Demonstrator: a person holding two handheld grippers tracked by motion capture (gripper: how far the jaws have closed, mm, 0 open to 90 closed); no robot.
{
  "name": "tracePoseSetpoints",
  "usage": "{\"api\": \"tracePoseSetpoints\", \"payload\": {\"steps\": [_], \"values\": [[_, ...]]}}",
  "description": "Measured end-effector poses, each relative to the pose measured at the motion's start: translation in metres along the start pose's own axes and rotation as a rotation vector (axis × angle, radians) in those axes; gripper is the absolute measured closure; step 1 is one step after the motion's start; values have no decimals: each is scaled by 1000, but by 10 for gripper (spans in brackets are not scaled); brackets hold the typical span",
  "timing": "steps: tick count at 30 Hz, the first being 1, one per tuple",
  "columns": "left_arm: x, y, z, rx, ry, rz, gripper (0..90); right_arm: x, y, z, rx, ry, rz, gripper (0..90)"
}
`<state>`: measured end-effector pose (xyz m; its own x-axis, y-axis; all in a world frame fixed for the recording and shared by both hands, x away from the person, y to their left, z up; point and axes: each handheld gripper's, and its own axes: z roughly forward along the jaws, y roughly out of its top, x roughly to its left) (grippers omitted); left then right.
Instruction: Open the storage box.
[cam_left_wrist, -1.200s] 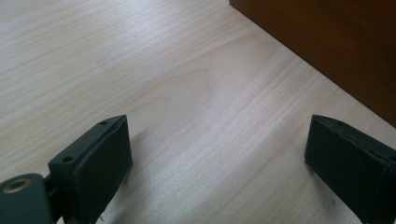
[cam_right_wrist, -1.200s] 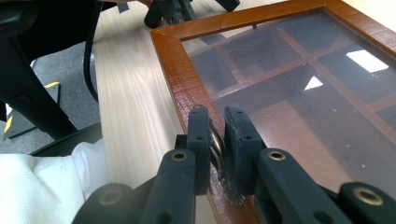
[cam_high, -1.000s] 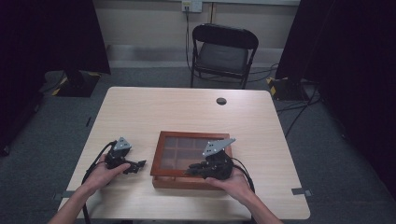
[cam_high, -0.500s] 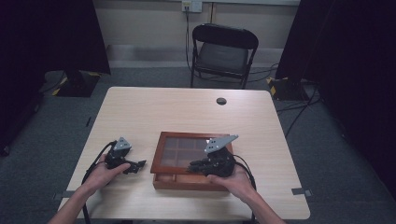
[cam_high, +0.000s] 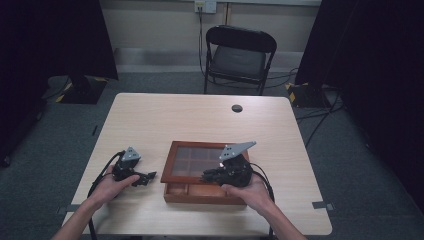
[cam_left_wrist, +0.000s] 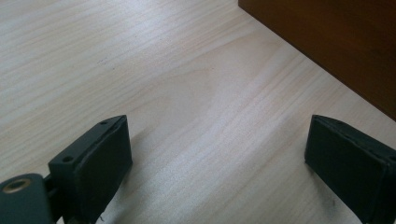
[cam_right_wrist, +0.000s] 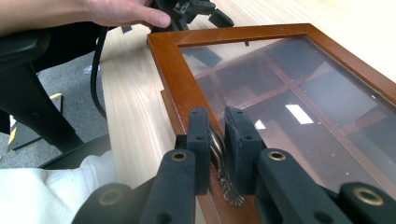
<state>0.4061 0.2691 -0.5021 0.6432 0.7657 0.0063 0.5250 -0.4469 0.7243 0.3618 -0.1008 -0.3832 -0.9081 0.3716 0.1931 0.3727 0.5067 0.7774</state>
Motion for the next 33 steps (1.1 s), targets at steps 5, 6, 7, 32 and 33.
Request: {"api": "tracePoseSetpoints", "payload": {"steps": [5,6,7,32,33], "values": [[0,0,0,2,0,3,66,0,1,-1,0,1,3,814],[0,0,0,0,0,0,66,-1,2,-1,0,2,4,814],[0,0,0,2,0,3,66,-1,2,-1,-1,3,5,814],[0,0,0,1,0,1,66,-4,16,-8,-4,-8,22,813],[0,0,0,1,0,0,66,-4,16,-9,-4,-6,23,813]]}}
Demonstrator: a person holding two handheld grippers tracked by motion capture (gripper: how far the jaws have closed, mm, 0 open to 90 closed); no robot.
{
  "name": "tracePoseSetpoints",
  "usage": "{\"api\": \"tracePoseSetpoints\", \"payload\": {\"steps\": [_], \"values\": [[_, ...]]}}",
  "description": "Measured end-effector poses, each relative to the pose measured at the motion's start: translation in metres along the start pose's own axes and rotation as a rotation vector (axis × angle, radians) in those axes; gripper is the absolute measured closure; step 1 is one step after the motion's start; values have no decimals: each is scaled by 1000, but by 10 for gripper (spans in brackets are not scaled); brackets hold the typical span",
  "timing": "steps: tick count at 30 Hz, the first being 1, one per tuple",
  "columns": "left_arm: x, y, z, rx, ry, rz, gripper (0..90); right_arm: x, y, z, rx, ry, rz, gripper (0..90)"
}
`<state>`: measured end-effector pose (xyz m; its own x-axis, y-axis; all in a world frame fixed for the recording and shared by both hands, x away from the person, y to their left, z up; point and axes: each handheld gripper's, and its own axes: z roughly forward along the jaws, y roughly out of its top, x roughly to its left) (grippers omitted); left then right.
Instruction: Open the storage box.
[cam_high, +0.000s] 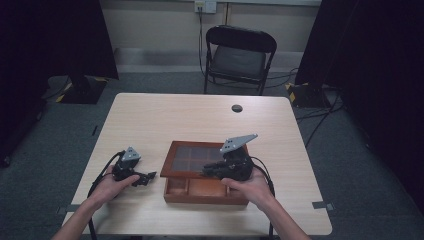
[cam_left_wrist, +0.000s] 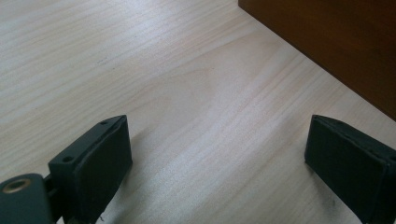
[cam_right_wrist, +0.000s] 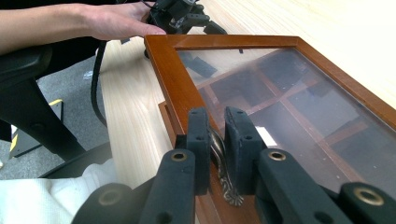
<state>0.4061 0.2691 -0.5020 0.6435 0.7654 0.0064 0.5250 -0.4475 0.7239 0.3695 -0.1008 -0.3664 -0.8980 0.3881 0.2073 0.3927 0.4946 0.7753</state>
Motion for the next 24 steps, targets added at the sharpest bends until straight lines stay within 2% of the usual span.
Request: {"api": "tracePoseSetpoints", "payload": {"steps": [24], "values": [[0,0,0,0,0,0,66,-4,10,-5,-9,-1,5,813]]}}
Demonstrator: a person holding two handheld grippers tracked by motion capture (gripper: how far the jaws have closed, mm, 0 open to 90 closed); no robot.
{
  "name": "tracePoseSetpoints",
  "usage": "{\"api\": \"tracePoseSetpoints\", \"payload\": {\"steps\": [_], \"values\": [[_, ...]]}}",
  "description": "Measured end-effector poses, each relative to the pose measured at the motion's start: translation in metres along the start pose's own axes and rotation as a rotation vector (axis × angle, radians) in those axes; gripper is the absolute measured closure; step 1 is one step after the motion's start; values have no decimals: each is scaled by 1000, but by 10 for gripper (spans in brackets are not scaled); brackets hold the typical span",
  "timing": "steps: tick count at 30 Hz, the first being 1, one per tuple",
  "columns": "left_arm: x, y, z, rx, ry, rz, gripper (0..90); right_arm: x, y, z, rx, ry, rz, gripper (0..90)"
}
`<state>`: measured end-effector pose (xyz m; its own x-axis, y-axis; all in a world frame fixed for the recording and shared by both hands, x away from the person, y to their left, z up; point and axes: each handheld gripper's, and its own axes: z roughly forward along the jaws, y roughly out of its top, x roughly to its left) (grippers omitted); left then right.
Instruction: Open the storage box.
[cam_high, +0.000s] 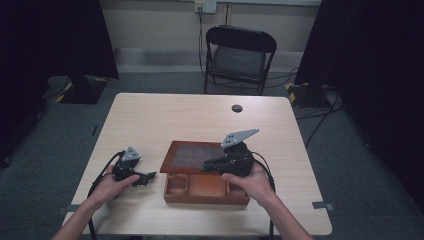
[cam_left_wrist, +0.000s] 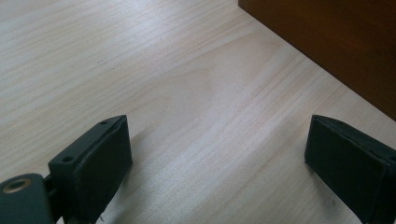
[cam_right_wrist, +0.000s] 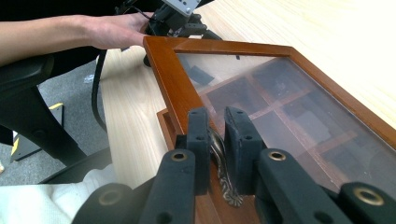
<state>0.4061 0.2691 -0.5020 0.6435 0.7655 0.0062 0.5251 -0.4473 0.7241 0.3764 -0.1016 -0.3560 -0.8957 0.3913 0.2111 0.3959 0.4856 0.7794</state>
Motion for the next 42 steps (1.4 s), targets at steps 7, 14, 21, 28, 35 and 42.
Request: {"api": "tracePoseSetpoints", "payload": {"steps": [7,14,21,28,35,42], "values": [[0,0,0,-3,0,-4,66,-1,2,-1,1,2,-2,814],[0,0,0,-4,0,-6,65,-2,4,-1,8,5,0,814],[0,0,0,-5,0,-7,66,-3,6,-2,-1,4,0,814],[0,0,0,-5,-1,-9,65,-5,9,-4,-10,3,5,814],[0,0,0,-2,-1,-4,66,-7,12,-6,-10,6,11,815],[0,0,0,-1,1,1,65,-8,15,-7,-18,7,10,815]]}}
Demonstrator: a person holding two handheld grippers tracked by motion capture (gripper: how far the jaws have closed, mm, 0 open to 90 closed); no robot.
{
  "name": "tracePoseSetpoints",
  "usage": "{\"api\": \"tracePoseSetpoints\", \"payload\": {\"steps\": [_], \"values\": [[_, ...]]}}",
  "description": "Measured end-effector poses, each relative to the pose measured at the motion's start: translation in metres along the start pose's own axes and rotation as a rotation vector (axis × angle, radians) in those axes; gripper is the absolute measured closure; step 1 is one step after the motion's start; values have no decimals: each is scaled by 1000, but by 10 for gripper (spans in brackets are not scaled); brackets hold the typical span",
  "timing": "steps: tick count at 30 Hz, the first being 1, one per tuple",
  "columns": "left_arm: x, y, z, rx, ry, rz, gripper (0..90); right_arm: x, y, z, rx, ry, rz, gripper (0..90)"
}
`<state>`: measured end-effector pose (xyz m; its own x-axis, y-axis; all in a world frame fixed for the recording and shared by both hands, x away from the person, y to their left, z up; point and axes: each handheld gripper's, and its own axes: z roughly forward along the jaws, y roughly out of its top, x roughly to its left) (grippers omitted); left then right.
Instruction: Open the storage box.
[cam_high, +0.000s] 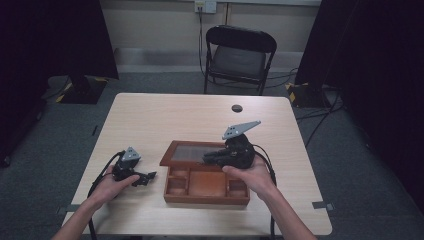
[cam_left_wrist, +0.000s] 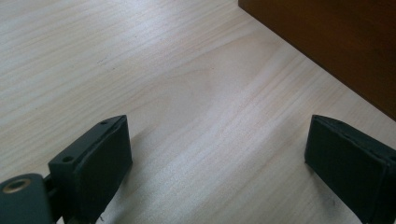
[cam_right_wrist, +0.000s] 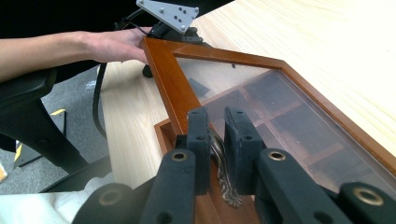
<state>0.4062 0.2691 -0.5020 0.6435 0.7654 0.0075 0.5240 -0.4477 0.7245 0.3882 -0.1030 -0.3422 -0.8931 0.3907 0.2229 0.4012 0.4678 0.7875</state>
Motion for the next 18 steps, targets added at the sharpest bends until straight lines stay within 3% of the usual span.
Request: {"api": "tracePoseSetpoints", "payload": {"steps": [18], "values": [[0,0,0,0,-1,-2,65,-3,7,-3,-13,-9,3,816]]}}
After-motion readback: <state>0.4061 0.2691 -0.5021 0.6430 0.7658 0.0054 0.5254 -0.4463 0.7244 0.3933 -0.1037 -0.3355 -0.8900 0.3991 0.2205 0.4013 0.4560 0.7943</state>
